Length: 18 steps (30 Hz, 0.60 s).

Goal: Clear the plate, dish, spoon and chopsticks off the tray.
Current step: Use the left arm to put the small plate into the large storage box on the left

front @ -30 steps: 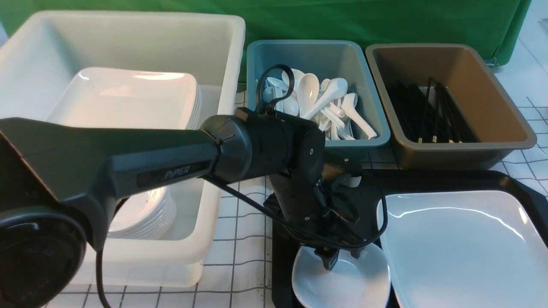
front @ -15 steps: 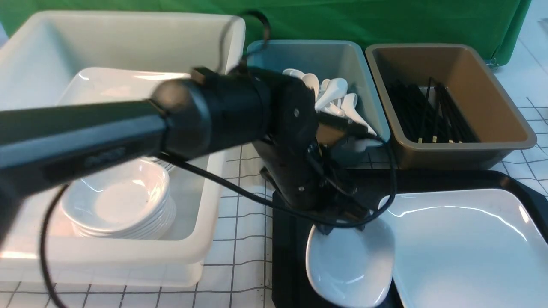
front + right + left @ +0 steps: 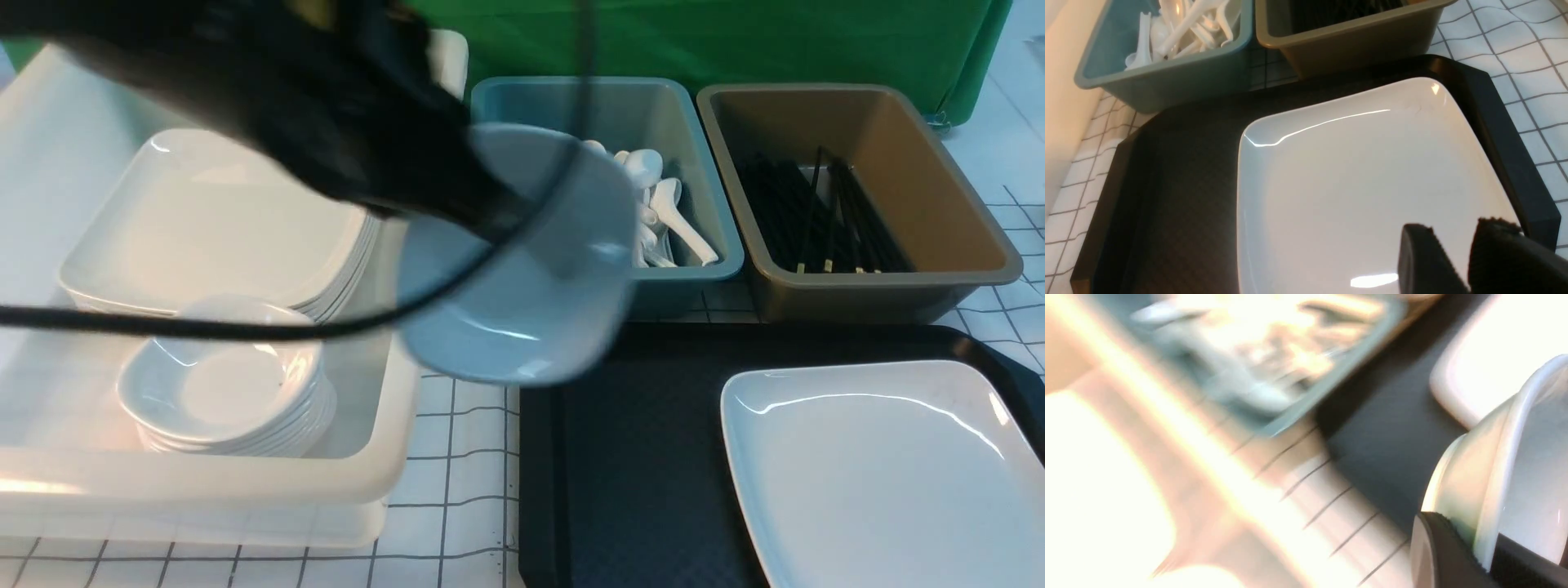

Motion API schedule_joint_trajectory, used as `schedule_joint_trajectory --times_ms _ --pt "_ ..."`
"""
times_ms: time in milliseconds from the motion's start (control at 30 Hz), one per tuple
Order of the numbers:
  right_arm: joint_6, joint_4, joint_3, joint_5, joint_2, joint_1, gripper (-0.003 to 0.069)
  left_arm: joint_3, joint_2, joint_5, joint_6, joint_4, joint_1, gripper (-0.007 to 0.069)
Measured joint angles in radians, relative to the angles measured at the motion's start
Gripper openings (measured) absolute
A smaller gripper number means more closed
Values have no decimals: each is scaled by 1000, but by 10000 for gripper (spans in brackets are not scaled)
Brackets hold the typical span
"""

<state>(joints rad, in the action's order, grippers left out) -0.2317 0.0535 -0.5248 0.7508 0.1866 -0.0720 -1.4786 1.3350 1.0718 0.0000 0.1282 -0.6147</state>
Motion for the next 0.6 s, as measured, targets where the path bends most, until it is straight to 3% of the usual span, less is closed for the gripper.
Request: schedule_joint_trajectory --times_ms 133,167,233,467,600 --pt "0 0 49 -24 1 0 239 18 -44 116 22 23 211 11" --pt "0 0 52 -25 1 0 239 18 -45 116 25 21 222 11" --pt "-4 0 78 -33 1 0 239 41 -46 137 49 -7 358 11" --pt "-18 -1 85 -49 1 0 239 214 -24 10 63 -232 708 11" --pt "-19 -1 85 -50 1 0 239 288 7 -48 72 -312 803 11"
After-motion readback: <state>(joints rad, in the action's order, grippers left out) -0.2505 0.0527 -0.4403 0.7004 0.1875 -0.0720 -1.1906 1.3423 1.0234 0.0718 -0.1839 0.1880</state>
